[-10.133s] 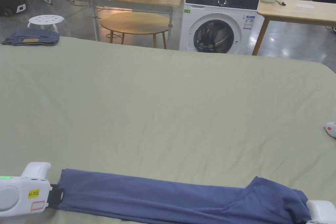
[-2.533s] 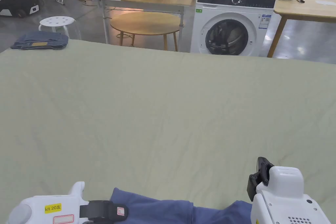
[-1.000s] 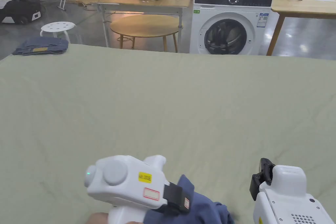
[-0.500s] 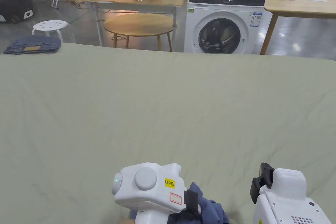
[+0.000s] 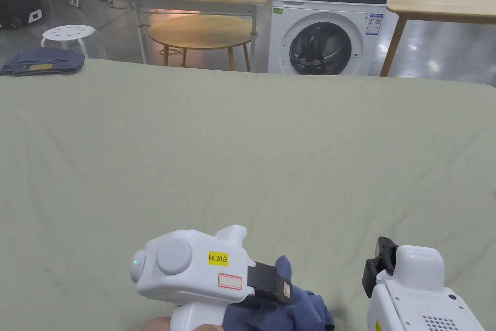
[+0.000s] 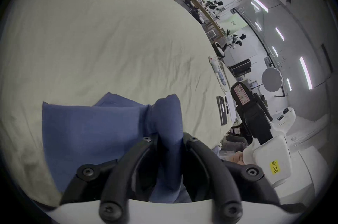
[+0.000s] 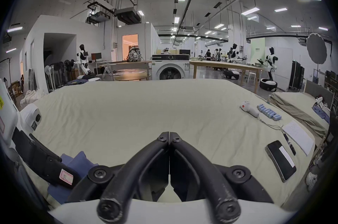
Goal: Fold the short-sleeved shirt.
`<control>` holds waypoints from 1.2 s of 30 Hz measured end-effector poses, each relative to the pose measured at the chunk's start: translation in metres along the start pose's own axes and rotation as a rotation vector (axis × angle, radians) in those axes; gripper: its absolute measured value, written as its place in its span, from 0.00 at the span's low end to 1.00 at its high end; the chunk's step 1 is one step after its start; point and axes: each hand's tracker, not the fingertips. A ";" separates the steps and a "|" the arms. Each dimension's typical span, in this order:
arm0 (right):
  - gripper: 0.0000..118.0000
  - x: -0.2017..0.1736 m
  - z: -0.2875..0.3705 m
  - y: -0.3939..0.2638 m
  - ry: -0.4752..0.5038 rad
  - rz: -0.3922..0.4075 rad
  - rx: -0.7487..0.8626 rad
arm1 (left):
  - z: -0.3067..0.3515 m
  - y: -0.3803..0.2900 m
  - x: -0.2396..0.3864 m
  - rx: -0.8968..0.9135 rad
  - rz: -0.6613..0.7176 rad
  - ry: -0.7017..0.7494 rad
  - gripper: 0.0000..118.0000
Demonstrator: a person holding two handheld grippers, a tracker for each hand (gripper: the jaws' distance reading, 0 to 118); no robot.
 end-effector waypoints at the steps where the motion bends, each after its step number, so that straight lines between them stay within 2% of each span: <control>1: 0.00 0.000 0.000 0.000 0.000 0.003 -0.001 | -0.001 -0.002 0.000 0.000 0.005 -0.001 0.16; 9: 0.00 0.004 -0.001 -0.003 -0.010 0.003 -0.011 | 0.006 -0.009 0.016 0.010 -0.027 0.023 0.17; 14: 0.00 0.005 -0.002 -0.004 -0.013 0.005 -0.017 | 0.014 -0.006 0.021 0.026 -0.022 -0.011 0.27; 21: 0.00 0.004 -0.002 -0.004 -0.010 0.000 -0.020 | -0.013 -0.004 0.004 0.002 -0.031 0.016 0.27; 25: 0.00 0.003 -0.002 -0.005 -0.007 0.000 -0.023 | -0.046 -0.005 -0.011 -0.042 0.004 -0.024 0.14; 27: 0.00 0.002 -0.002 -0.005 -0.007 0.000 -0.024 | -0.059 -0.007 -0.015 -0.054 0.016 -0.039 0.02; 30: 0.00 0.002 -0.002 -0.006 -0.008 -0.002 -0.025 | -0.075 -0.006 -0.020 -0.042 0.009 -0.023 0.00; 33: 0.00 0.002 -0.003 -0.006 -0.007 -0.009 -0.029 | -0.089 -0.005 -0.033 -0.031 0.080 -0.024 0.00; 36: 0.00 0.002 -0.003 -0.006 -0.008 -0.011 -0.030 | -0.093 -0.009 -0.033 -0.027 0.070 -0.027 0.00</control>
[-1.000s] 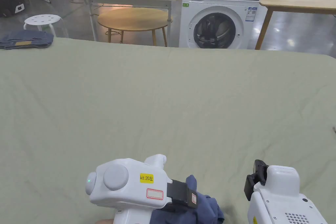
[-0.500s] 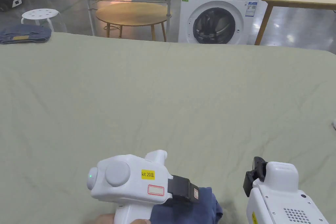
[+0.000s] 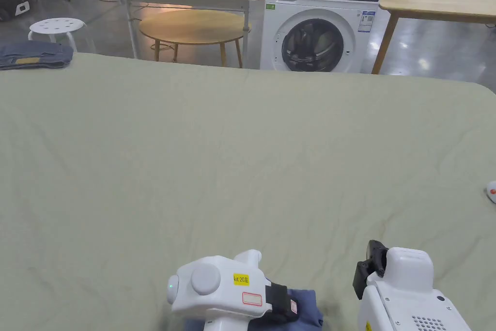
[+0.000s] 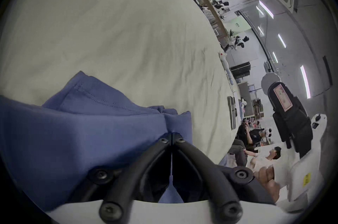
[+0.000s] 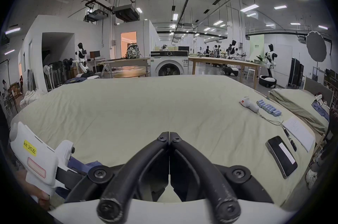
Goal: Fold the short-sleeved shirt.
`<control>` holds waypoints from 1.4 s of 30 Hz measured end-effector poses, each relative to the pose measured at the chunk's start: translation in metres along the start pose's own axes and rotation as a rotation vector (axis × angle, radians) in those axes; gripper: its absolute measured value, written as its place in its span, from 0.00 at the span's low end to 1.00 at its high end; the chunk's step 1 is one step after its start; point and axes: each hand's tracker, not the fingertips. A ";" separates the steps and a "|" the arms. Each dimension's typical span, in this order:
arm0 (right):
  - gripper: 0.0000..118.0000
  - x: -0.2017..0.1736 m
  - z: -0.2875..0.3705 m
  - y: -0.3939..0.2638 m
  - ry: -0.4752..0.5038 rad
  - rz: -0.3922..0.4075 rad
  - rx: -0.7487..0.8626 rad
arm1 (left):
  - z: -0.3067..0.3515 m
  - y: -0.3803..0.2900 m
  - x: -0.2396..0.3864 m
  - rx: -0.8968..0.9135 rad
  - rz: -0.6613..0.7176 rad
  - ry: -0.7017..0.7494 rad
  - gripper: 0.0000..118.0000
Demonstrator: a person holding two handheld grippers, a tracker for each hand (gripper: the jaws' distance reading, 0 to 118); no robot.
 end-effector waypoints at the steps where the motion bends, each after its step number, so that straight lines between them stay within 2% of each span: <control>1: 0.00 0.000 0.000 0.000 0.001 -0.001 0.000 | 0.002 -0.001 0.003 0.000 -0.028 0.008 0.00; 6: 0.00 0.000 0.000 0.002 0.005 0.001 0.002 | 0.022 0.002 0.011 -0.005 -0.061 -0.001 0.00; 11: 0.00 0.000 0.000 0.008 0.002 0.007 0.028 | 0.077 0.014 0.028 0.182 -0.195 0.006 0.00; 18: 0.00 -0.008 -0.003 0.023 0.004 0.003 0.070 | 0.152 0.012 0.046 0.569 -0.419 0.238 0.00; 24: 0.00 -0.020 -0.003 0.035 0.017 0.020 0.115 | 0.178 -0.010 0.059 0.878 -0.587 0.551 0.00; 31: 0.00 -0.033 0.003 0.047 0.019 0.049 0.182 | 0.190 -0.022 0.065 1.108 -0.654 0.653 0.00; 42: 0.00 -0.041 0.003 0.061 0.003 0.041 0.264 | 0.201 -0.018 0.048 1.143 -0.556 0.671 0.00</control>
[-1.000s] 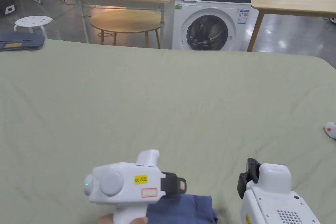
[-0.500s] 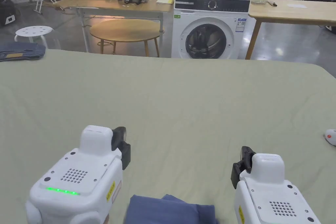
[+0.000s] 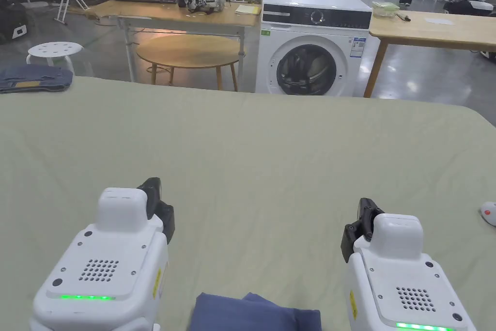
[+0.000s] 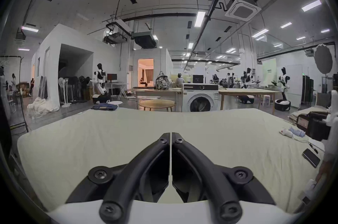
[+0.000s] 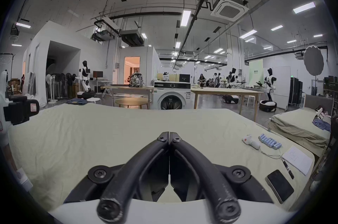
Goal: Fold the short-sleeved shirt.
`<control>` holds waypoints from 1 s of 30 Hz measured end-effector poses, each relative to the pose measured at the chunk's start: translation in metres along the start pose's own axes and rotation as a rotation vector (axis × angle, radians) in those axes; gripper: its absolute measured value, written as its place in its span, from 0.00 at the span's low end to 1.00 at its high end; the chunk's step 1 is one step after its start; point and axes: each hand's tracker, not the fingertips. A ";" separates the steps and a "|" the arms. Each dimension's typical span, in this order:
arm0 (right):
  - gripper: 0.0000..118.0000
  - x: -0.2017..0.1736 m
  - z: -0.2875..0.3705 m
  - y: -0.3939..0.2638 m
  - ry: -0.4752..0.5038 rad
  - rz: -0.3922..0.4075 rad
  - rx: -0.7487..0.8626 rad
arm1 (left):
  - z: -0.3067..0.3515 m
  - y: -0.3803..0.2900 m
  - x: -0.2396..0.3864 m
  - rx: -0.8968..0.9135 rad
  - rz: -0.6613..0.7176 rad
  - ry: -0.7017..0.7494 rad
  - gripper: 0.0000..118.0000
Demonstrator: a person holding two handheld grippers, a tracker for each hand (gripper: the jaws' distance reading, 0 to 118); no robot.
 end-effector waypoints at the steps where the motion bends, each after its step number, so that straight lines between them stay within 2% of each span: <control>1: 0.00 0.000 0.000 0.000 0.000 0.000 0.002 | 0.000 0.000 -0.003 0.001 0.005 0.010 0.00; 6: 0.00 -0.005 0.011 -0.005 0.027 0.003 -0.028 | 0.004 -0.002 -0.019 -0.007 0.034 0.043 0.00; 9: 0.00 -0.009 0.026 -0.022 0.100 -0.017 -0.127 | 0.005 -0.006 -0.025 -0.027 0.042 0.047 0.00; 19: 0.00 -0.020 0.049 -0.105 0.203 0.027 -0.436 | 0.014 -0.029 -0.036 -0.119 0.059 0.020 0.00; 23: 0.00 -0.024 0.042 -0.125 0.196 0.071 -0.494 | 0.016 -0.039 -0.039 -0.160 0.075 0.015 0.00; 27: 0.00 -0.019 0.030 -0.141 0.181 0.052 -0.559 | 0.017 -0.048 -0.043 -0.208 0.098 -0.010 0.00; 30: 0.00 -0.017 0.029 -0.145 0.175 0.045 -0.558 | 0.016 -0.057 -0.049 -0.314 0.138 -0.085 0.00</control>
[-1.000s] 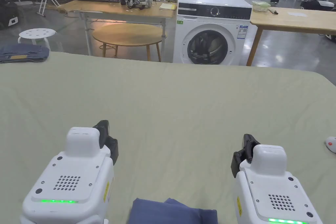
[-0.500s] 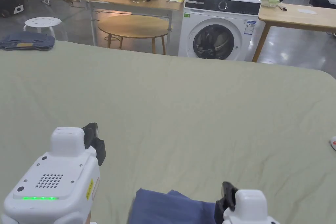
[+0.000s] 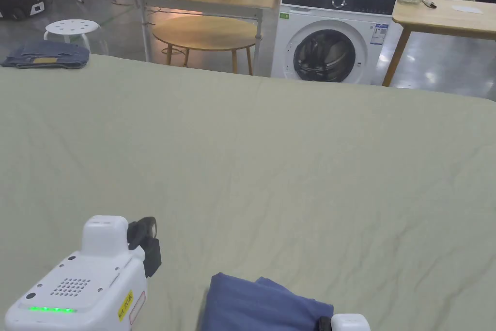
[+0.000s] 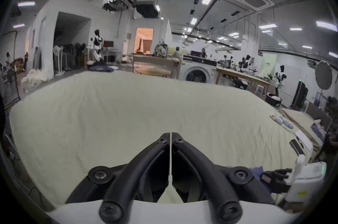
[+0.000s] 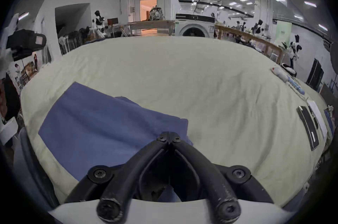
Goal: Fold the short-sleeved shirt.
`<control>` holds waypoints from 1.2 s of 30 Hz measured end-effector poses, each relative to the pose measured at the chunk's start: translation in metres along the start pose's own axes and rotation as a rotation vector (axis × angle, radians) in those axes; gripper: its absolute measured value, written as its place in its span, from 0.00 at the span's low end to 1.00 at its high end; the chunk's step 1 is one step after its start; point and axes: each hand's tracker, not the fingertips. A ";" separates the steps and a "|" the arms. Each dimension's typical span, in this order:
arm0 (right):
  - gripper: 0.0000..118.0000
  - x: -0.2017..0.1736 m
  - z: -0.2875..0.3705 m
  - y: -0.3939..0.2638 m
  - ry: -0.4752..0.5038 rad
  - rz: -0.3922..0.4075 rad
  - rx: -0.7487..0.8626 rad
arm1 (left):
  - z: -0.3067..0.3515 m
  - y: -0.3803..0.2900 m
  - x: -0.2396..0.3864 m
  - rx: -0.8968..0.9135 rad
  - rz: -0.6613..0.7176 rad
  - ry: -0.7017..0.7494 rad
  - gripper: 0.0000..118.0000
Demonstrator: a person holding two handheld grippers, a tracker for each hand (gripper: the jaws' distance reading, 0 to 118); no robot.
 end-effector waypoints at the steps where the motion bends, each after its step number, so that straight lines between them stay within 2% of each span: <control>1: 0.00 -0.001 0.000 0.000 -0.002 0.005 0.001 | -0.002 -0.001 -0.002 -0.017 0.009 -0.026 0.00; 8: 0.00 0.001 0.001 -0.001 0.005 0.008 -0.002 | -0.027 -0.017 -0.037 -0.326 0.224 -0.293 0.00; 13: 0.00 0.004 0.000 -0.001 0.017 0.009 -0.005 | -0.052 -0.031 -0.066 -0.516 0.400 -0.446 0.29; 16: 0.00 0.004 0.000 -0.001 0.019 0.010 -0.004 | -0.061 -0.040 -0.071 -0.556 0.457 -0.496 0.34; 19: 0.00 0.004 0.000 -0.001 0.019 0.009 -0.003 | -0.071 -0.049 -0.072 -0.610 0.526 -0.607 0.55; 21: 0.00 0.005 0.000 -0.001 0.021 0.008 -0.005 | -0.079 -0.056 -0.070 -0.654 0.556 -0.675 0.56; 25: 0.00 0.005 0.000 -0.001 0.024 0.013 -0.006 | -0.095 -0.069 -0.057 -0.741 0.504 -0.695 0.56; 28: 0.00 0.005 0.000 -0.001 0.021 0.015 -0.006 | -0.108 -0.083 -0.044 -0.799 0.525 -0.727 0.56; 32: 0.00 0.005 -0.001 -0.001 0.020 0.009 -0.004 | -0.121 -0.093 -0.032 -0.801 0.612 -0.781 0.56; 36: 0.00 0.004 -0.001 -0.001 0.018 0.015 -0.005 | -0.126 -0.096 -0.019 -0.805 0.579 -0.815 0.54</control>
